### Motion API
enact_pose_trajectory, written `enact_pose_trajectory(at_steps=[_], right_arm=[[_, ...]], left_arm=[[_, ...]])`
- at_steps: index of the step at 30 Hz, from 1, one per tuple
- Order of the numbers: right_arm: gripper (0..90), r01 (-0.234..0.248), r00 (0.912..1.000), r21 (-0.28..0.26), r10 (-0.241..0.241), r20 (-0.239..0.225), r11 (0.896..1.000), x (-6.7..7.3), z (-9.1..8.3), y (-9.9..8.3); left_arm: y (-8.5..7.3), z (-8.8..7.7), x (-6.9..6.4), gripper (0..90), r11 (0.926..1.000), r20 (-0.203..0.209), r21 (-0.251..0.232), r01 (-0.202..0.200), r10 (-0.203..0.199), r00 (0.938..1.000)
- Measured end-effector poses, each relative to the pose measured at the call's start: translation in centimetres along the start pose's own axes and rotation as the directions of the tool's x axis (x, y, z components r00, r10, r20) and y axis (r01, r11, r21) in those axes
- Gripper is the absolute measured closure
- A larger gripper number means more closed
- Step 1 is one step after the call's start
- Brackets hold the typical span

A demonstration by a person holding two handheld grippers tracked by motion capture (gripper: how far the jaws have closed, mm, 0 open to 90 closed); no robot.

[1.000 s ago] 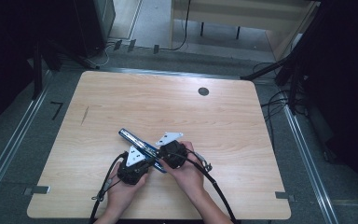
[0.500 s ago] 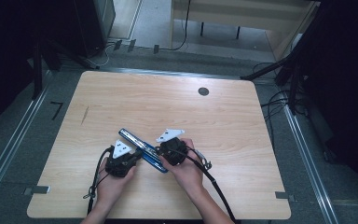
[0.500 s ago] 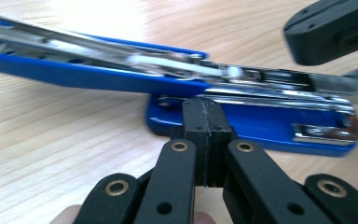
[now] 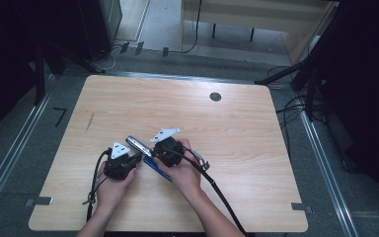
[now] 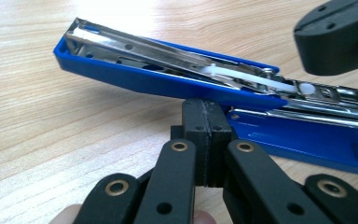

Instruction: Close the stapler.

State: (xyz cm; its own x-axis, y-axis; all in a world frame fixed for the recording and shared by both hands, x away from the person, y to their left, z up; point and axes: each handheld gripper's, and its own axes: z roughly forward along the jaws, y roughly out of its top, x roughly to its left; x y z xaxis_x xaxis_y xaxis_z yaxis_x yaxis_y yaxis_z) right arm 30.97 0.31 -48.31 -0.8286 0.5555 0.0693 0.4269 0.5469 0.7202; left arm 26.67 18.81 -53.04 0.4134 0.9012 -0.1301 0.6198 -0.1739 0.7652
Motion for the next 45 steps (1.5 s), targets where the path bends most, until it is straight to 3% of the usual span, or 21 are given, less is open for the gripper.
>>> enact_pose_trajectory(at_steps=[9, 15, 38, 45], right_arm=[[90.0, 0.017, 0.9999, 0.032, -0.017, 0.0, 0.999, 0.5, 2.0, 1.9], [90.0, 0.025, 0.9996, 0.052, -0.026, 0.011, 0.998, 0.4, 3.3, 2.1], [90.0, 0.018, 0.9998, 0.045, -0.018, 0.013, 0.999, 0.0, 2.9, 2.2], [90.0, 0.011, 0.9999, 0.012, -0.011, 0.011, 1.0, 0.0, 2.0, 2.4]], left_arm=[[0.2, 0.4, 0.2, 90.0, 0.9994, -0.012, 0.03, 0.02, -0.02, 0.9997], [0.3, 0.6, 0.4, 90.0, 0.9983, 0.001, 0.042, 0.039, -0.039, 0.9992], [0.4, 0.4, 0.3, 90.0, 0.9989, 0.018, 0.015, 0.044, -0.044, 0.9989], [0.6, -0.2, 0.0, 90.0, 0.9983, 0.029, -0.04, 0.042, -0.041, 0.9987]])
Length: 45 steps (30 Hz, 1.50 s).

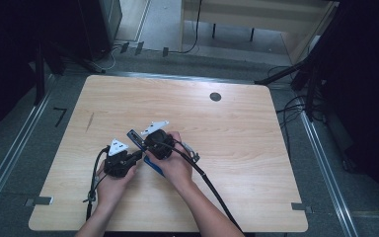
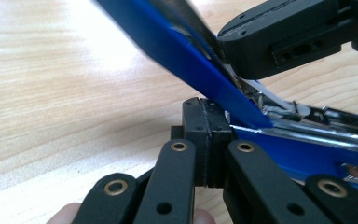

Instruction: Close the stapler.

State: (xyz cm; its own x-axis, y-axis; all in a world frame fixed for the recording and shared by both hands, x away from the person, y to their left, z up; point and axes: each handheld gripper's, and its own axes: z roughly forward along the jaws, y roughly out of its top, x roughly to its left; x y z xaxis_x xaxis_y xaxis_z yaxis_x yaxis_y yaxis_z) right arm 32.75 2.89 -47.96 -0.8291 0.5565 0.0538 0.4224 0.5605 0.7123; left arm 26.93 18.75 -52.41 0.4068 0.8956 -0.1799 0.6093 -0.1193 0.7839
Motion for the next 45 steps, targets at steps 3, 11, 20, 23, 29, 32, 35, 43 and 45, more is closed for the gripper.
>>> enact_pose_trajectory(at_steps=[3, 11, 20, 23, 29, 32, 35, 43, 45], right_arm=[[90.0, 0.002, 1.0, -0.007, -0.002, 0.002, 1.0, 0.0, -0.3, 0.0], [90.0, 0.006, 0.9999, -0.015, -0.006, 0.008, 1.0, 0.2, -0.7, -0.2], [90.0, -0.002, 1.0, -0.022, 0.002, 0.009, 1.0, 0.3, -1.1, -0.4], [90.0, 0.003, 0.9999, -0.025, -0.003, 0.014, 1.0, 0.3, -1.3, -0.6], [90.0, -0.002, 1.0, -0.045, 0.002, 0.01, 0.999, 0.1, -1.9, -0.9], [90.0, -0.007, 1.0, -0.048, 0.008, 0.006, 0.999, 0.1, -2.2, -1.0], [90.0, -0.006, 1.0, -0.055, 0.007, 0.007, 0.998, 0.0, -2.5, -1.3], [90.0, -0.02, 0.9998, -0.069, 0.02, 0.007, 0.997, 0.1, -3.2, -2.0], [90.0, -0.012, 0.9999, -0.072, 0.013, 0.006, 0.997, 0.1, -3.2, -2.0]], left_arm=[[0.0, -0.1, -0.1, 90.0, 1.0, 0.003, -0.002, -0.004, 0.004, 1.0], [-0.4, -1.1, -0.9, 90.0, 0.9996, 0.033, -0.025, -0.012, 0.012, 0.9994], [-1.4, -0.9, -2.8, 90.0, 0.9989, 0.074, -0.001, -0.046, 0.046, 0.9962], [-1.7, -0.9, -3.6, 90.0, 0.9986, 0.086, -0.016, -0.05, 0.051, 0.995], [-2.1, -0.5, -3.9, 90.0, 0.999, 0.106, -0.016, -0.041, 0.043, 0.9934], [-2.1, -0.4, -4.0, 90.0, 0.9988, 0.106, -0.015, -0.048, 0.049, 0.9931], [-2.0, -0.2, -4.2, 90.0, 0.9983, 0.106, -0.007, -0.058, 0.058, 0.9927], [-1.9, 0.1, -4.4, 90.0, 0.9967, 0.1, 0.022, -0.078, 0.076, 0.9922], [-1.9, 0.2, -4.4, 90.0, 0.9958, 0.098, 0.028, -0.088, 0.084, 0.9916]])
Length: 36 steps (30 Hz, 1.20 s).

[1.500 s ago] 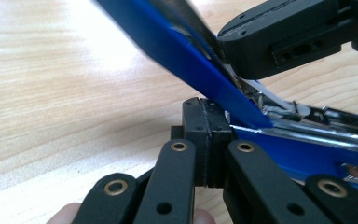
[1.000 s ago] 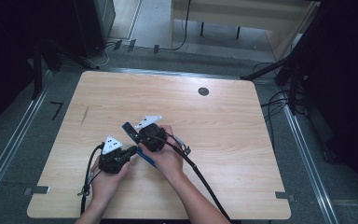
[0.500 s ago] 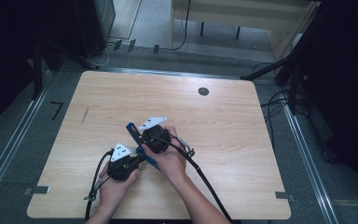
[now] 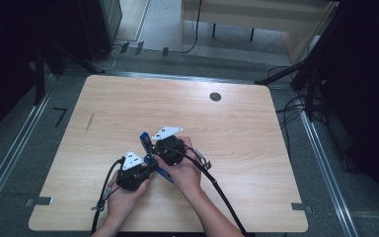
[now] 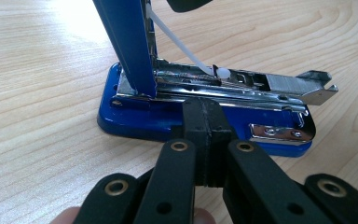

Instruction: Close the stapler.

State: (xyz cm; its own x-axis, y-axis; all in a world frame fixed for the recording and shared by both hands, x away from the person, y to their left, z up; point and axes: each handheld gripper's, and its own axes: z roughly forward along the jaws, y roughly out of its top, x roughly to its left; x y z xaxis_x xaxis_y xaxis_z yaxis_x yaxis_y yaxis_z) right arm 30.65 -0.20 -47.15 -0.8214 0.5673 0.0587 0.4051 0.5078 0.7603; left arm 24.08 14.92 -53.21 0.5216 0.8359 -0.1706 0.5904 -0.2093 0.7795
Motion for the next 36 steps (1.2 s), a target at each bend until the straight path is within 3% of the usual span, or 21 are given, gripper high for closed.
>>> enact_pose_trajectory(at_steps=[22, 36], right_arm=[[90.0, -0.032, 0.9995, -0.015, 0.032, -0.003, 0.999, -0.1, -0.4, -1.4], [90.0, -0.03, 0.9994, -0.08, 0.031, 0.012, 0.996, -0.5, -3.1, -0.2]], left_arm=[[0.0, 0.1, 0.0, 90.0, 0.9999, 0.003, 0.008, -0.008, 0.008, 1.0], [0.1, 0.1, 0.0, 90.0, 0.9999, 0.002, 0.007, -0.009, 0.009, 1.0]])
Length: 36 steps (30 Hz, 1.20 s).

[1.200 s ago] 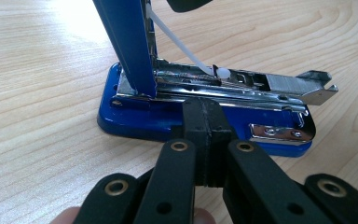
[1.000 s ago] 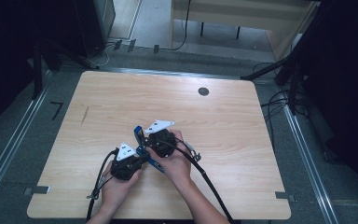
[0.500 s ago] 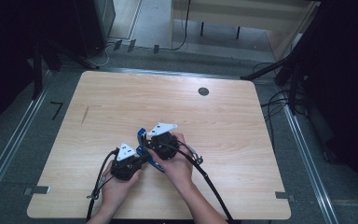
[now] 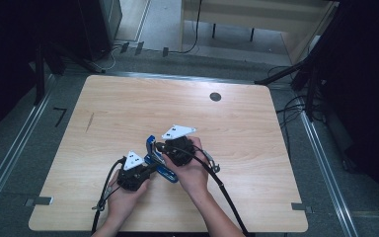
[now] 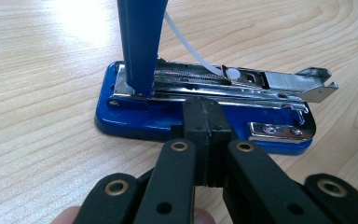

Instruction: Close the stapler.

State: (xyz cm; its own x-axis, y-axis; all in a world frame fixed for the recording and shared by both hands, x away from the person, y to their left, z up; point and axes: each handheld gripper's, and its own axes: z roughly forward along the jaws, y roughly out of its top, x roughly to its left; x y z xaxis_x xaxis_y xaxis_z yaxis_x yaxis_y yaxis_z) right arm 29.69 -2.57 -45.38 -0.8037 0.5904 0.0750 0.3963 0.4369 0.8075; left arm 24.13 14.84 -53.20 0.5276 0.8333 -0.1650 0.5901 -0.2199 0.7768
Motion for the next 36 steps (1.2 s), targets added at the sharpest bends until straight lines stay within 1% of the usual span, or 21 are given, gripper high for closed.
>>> enact_pose_trajectory(at_steps=[9, 14, 19, 23, 25, 32, 36], right_arm=[[90.0, 0.01, 0.9999, -0.045, -0.009, 0.011, 0.999, 0.2, -1.7, 1.1], [90.0, 0.007, 0.9997, -0.077, -0.005, 0.024, 0.997, 0.0, -2.5, 2.2], [90.0, 0.014, 0.9997, -0.082, -0.012, 0.021, 0.997, 0.2, -2.2, 3.1], [90.0, 0.02, 0.9994, -0.078, -0.018, 0.029, 0.997, 0.7, -1.5, 3.9], [90.0, 0.025, 0.9994, -0.077, -0.023, 0.026, 0.997, 1.0, -0.8, 4.4], [90.0, 0.04, 0.9991, -0.057, -0.039, 0.017, 0.998, 1.6, 0.3, 4.7], [90.0, 0.045, 0.9989, -0.049, -0.044, 0.018, 0.998, 1.6, 0.3, 4.4]], left_arm=[[0.0, 0.0, 0.0, 90.0, 1.0, 0.0, -0.001, 0.005, -0.005, 1.0], [0.0, 0.0, 0.0, 90.0, 1.0, -0.001, -0.002, 0.0, 0.0, 1.0], [0.0, 0.0, 0.0, 90.0, 1.0, -0.001, 0.0, -0.003, 0.003, 1.0], [0.0, 0.0, 0.0, 90.0, 1.0, -0.002, -0.002, -0.003, 0.003, 1.0], [0.0, 0.0, 0.0, 90.0, 1.0, -0.002, -0.002, -0.003, 0.003, 1.0], [0.0, 0.0, 0.0, 90.0, 1.0, -0.001, -0.002, 0.001, -0.001, 1.0], [0.0, 0.0, 0.0, 90.0, 1.0, -0.002, -0.003, 0.0, 0.0, 1.0]])
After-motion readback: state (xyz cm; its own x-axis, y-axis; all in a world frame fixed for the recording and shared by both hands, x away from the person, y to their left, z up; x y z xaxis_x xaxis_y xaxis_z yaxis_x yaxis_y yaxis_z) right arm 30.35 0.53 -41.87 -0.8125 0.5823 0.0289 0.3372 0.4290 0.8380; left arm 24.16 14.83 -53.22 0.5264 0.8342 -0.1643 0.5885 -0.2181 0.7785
